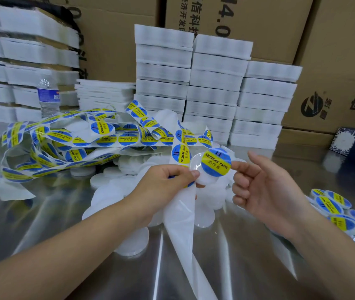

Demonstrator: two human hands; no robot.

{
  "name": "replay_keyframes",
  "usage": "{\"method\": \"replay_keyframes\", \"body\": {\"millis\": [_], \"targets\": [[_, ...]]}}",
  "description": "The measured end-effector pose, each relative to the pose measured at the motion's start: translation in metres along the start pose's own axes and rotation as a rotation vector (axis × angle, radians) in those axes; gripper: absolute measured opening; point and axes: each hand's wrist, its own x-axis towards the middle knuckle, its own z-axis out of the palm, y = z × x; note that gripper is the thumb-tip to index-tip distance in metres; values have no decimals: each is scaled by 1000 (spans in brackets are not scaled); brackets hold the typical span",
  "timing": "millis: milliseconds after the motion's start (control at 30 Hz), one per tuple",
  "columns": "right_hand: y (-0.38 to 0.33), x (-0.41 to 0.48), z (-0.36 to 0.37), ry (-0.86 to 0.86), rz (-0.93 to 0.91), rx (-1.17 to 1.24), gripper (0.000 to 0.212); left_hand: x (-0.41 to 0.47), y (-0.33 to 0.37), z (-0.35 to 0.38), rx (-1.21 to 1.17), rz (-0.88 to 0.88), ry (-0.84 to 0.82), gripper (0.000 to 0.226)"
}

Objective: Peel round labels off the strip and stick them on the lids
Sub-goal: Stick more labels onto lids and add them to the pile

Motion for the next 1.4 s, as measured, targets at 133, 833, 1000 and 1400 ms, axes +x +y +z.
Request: {"method": "replay_keyframes", "body": {"millis": [133,833,1000,1400], "targets": [[2,1,1,8,49,-34,36,2,-1,1,-6,13,1,17],[4,2,2,14,61,-94,44,4,-4,1,18,10,49,16],[2,2,0,29,39,-146,44,4,-2,1,40,10,74,15],[9,2,2,225,-156,-206,34,-2,6,3,59,4,72,22]]}}
